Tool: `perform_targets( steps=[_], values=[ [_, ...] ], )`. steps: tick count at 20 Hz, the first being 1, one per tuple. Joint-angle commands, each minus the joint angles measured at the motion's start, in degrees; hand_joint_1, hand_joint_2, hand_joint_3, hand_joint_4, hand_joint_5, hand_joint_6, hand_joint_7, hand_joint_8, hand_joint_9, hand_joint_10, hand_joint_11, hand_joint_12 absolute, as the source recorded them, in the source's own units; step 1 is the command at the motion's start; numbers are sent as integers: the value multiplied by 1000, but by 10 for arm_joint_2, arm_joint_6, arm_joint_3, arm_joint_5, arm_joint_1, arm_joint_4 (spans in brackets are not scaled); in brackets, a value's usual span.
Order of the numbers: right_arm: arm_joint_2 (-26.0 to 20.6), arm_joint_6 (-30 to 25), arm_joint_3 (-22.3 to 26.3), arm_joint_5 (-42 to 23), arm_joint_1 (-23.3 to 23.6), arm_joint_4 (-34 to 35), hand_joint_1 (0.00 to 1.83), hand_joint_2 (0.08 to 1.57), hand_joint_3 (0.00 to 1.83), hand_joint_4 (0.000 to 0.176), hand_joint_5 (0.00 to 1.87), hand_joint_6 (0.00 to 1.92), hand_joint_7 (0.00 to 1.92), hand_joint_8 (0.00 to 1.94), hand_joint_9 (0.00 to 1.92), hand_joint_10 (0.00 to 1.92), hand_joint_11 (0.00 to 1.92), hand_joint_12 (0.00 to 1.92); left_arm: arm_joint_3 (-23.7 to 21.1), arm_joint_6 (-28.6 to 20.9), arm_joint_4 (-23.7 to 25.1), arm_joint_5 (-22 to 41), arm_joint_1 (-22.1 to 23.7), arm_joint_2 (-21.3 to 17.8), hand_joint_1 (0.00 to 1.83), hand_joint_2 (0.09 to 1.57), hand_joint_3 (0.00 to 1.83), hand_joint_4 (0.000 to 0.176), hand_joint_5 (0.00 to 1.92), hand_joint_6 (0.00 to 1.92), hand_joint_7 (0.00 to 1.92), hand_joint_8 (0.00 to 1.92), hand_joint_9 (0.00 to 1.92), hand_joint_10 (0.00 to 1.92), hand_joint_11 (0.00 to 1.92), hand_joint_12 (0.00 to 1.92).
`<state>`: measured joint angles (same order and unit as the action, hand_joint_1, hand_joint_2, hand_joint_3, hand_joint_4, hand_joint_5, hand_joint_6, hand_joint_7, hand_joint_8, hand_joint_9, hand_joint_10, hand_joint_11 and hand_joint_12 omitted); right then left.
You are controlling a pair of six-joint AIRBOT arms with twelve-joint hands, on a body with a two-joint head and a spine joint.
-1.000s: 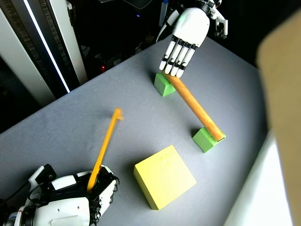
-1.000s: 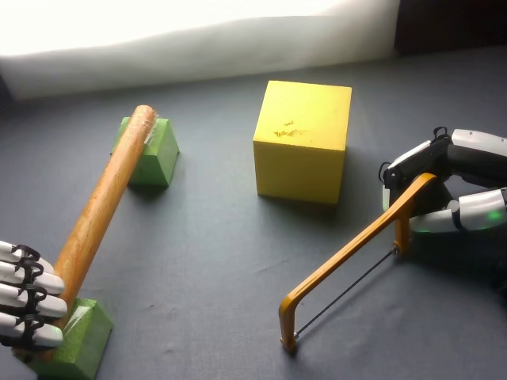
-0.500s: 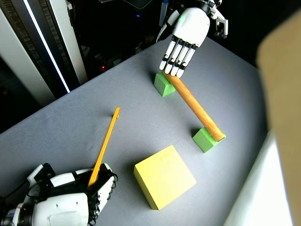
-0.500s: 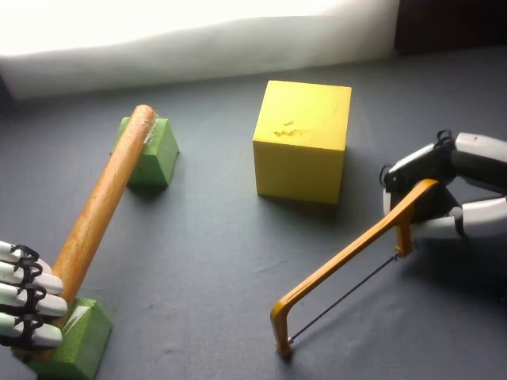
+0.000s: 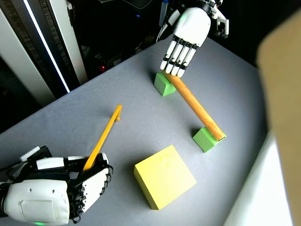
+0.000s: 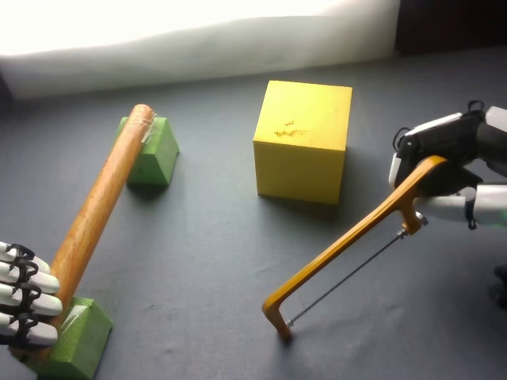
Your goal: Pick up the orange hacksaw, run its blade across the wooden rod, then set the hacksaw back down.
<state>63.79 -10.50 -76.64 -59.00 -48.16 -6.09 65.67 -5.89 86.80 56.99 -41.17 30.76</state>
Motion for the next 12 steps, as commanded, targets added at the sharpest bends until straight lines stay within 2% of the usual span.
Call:
perform_targets(
  steps=[1, 4, 7, 12],
  values=[
    [-11, 8, 13, -96, -1, 47, 1378, 1125, 0, 0, 841, 1003, 965, 961, 983, 1270, 952, 1403, 4, -1, -21, 17, 4, 1, 120, 1246, 0, 0, 125, 2, 103, 5, 117, 7, 0, 342],
    [-31, 59, 58, -126, -8, 105, 1377, 1130, 1, 0, 817, 1039, 954, 972, 981, 1276, 954, 1394, 8, -1, -21, 17, 6, 4, 151, 1240, 0, 0, 135, 3, 94, 1, 120, 4, 0, 368],
    [-36, 99, 85, -187, -15, 165, 1378, 1128, 0, 0, 830, 1018, 954, 981, 987, 1264, 969, 1379, 6, -1, -21, 17, 8, 4, 92, 1254, 2, 0, 94, 0, 57, 0, 69, 0, 0, 258],
    [-36, 132, 118, -218, -6, 188, 1379, 1120, 0, 0, 849, 1008, 967, 951, 995, 1243, 945, 1370, 3, -1, -21, 17, 10, 4, 111, 1246, 0, 0, 130, 3, 96, 2, 123, 6, 0, 375]
  ],
)
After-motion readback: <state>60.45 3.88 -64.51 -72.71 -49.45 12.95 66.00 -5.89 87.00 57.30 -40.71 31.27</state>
